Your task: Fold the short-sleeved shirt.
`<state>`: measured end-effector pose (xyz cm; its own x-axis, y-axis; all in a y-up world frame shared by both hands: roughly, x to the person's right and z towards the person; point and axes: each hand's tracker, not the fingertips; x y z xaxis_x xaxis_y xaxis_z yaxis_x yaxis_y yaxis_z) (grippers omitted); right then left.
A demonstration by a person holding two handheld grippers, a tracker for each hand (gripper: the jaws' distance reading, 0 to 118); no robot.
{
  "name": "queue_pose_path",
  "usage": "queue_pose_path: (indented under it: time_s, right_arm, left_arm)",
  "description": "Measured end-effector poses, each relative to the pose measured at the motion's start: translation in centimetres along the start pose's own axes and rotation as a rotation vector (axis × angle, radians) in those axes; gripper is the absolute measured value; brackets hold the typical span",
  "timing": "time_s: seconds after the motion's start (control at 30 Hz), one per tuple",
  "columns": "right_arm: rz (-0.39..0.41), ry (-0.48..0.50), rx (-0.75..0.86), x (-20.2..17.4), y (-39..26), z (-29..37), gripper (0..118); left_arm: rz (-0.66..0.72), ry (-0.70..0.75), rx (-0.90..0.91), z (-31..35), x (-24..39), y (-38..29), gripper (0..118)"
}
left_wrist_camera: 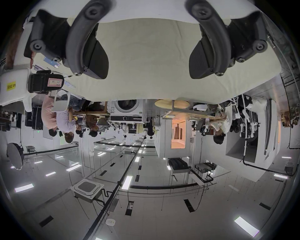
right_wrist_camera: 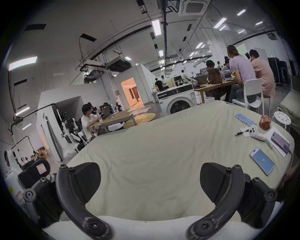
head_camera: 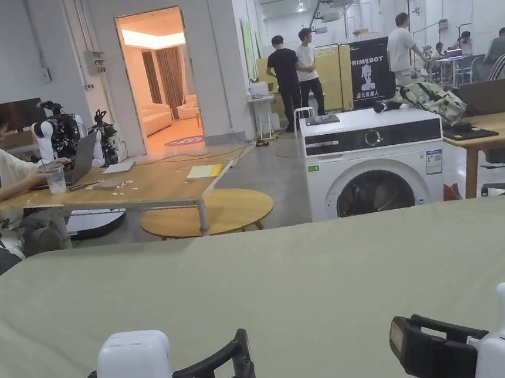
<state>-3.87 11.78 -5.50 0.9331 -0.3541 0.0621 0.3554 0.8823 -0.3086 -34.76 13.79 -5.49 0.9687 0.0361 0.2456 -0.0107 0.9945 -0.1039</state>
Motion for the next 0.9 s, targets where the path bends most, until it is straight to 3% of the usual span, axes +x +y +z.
queue_pose_path:
  time_s: [0.33, 0.47, 0.67, 0.83, 0.9]
  right_arm:
    - [-0.011, 0.02, -0.035, -0.34, -0.21, -0.42, 118]
    - [-0.025, -0.053, -0.031, -0.57, -0.38, -0.76, 118]
    - [-0.036, 0.009, -0.034, -0.09, -0.38, -0.51, 118]
    - [0.046, 0.005, -0.003, -0.3, -0.63, -0.42, 118]
    - [0.083, -0.048, 0.032, -0.55, -0.71, -0.27, 118]
  left_arm:
    - [-0.012, -0.009, -0.021, -0.21, 0.3, -0.41, 102]
    - [-0.008, -0.011, -0.02, -0.24, 0.24, -0.39, 102]
    - [-0.011, -0.011, -0.027, -0.45, 0.29, -0.5, 102]
    - [-0.009, -0.013, -0.031, -0.5, 0.36, -0.66, 102]
    - [-0.014, -0.005, -0.028, -0.44, 0.39, -0.66, 102]
